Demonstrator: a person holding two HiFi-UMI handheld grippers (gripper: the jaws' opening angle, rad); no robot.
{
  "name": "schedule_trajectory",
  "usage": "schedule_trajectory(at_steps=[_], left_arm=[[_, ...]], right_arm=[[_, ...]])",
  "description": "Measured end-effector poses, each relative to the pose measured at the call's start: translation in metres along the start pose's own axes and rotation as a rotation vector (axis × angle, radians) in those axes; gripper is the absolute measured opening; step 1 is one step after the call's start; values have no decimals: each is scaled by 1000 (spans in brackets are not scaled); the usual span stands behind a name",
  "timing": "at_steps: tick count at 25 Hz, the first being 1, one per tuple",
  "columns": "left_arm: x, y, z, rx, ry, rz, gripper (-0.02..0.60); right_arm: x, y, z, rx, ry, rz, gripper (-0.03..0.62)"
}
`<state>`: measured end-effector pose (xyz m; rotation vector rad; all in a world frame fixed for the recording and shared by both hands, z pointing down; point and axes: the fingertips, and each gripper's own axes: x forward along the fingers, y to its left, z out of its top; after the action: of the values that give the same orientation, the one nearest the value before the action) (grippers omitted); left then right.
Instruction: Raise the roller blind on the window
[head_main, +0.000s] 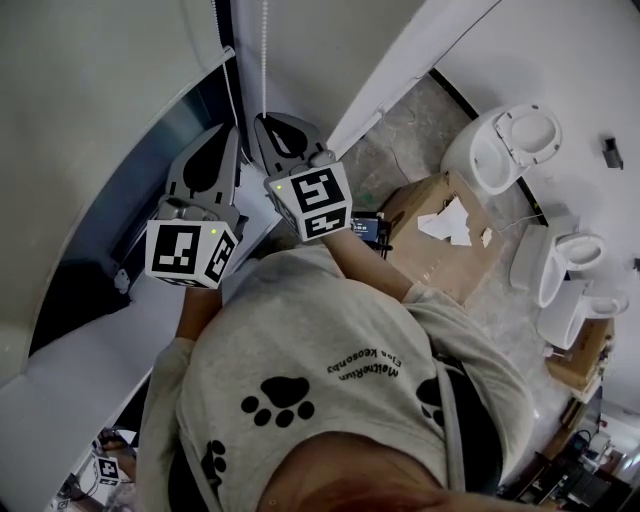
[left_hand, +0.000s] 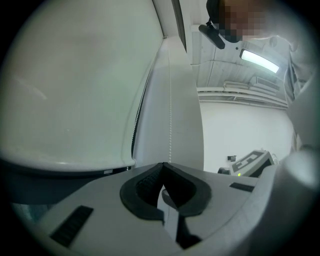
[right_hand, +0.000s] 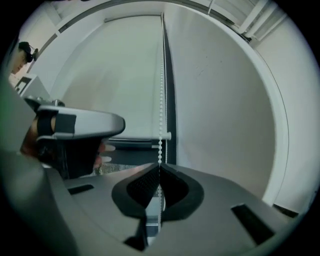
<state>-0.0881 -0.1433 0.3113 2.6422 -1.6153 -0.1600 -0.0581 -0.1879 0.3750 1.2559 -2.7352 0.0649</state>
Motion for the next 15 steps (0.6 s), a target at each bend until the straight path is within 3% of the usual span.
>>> schedule_trajectory(at_steps=[9,15], left_arm=[[2,-8,4,18,15,-5,8],[6,-11,1,38,40,-10,8]], right_arm=[[6,7,-65,1,134,21,9],[8,9,-87,-3,170,29,9]])
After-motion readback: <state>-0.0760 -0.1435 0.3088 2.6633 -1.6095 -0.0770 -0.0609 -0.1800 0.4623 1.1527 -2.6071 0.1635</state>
